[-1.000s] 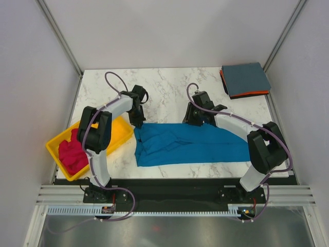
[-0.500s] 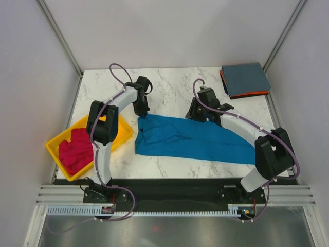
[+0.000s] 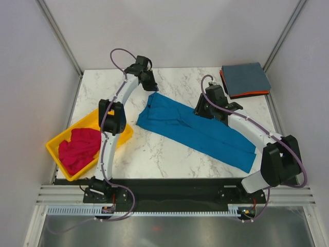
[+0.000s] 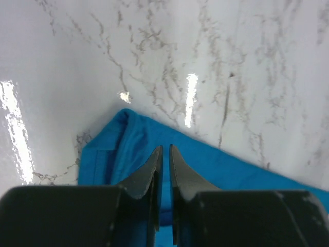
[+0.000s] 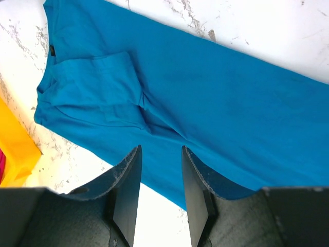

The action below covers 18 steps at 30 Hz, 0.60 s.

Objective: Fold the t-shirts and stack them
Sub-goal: Fold the tshirt

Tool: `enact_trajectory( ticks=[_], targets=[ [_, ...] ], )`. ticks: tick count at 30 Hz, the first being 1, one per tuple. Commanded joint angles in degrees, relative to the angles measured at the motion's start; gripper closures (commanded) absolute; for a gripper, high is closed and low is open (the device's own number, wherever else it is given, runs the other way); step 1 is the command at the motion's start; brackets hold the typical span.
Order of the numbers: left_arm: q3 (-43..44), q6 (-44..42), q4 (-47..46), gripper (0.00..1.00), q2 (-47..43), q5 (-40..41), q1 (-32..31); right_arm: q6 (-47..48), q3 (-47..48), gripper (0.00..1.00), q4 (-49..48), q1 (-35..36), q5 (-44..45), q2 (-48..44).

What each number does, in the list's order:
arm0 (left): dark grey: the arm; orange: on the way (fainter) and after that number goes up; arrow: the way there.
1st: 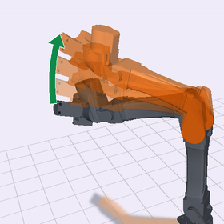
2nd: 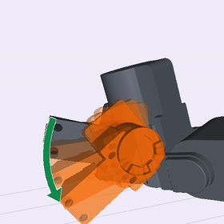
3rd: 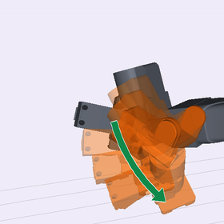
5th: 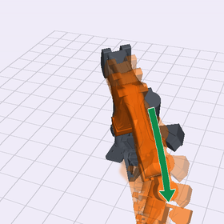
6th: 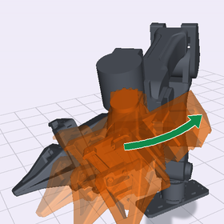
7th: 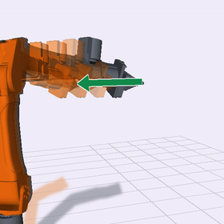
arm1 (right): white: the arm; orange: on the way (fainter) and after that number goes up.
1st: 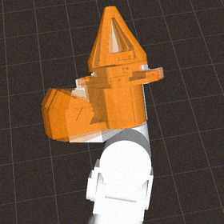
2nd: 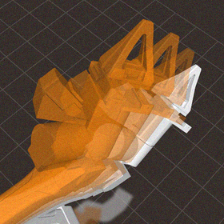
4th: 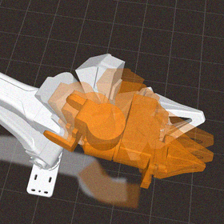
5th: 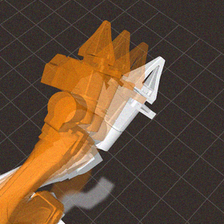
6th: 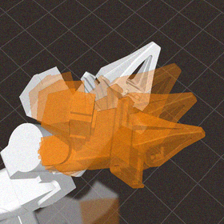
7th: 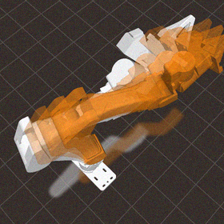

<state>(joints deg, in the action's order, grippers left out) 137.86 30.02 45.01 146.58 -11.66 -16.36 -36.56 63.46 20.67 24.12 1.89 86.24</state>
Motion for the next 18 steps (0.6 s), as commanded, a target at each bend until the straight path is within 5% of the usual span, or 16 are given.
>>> enact_trajectory(
  ticks=[1, 9, 13, 18],
  targets=[
    [-3.4, -1.9, -4.0, 0.83, -10.9, -7.6, 0.2, 1.3, 1.1, 0.55, 2.0, -0.3, 1.7, -3.8],
    [-29.4, -1.5, -3.7, 0.87, -33.0, -0.8, -3.1, -0.9, -4.7, 0.55, 2.6, -0.3, -1.4, -11.8],
    [-42.9, 1.3, -3.9, 0.91, -38.6, 4.4, -7.4, -1.1, -5.5, 0.55, 4.7, -0.3, -3.2, -14.8],
    [-48.4, 2.7, -4.7, 0.94, -37.7, 6.4, -8.9, -1.1, -6.9, 0.54, 5.9, -0.3, -2.9, -18.7]
  ],
)
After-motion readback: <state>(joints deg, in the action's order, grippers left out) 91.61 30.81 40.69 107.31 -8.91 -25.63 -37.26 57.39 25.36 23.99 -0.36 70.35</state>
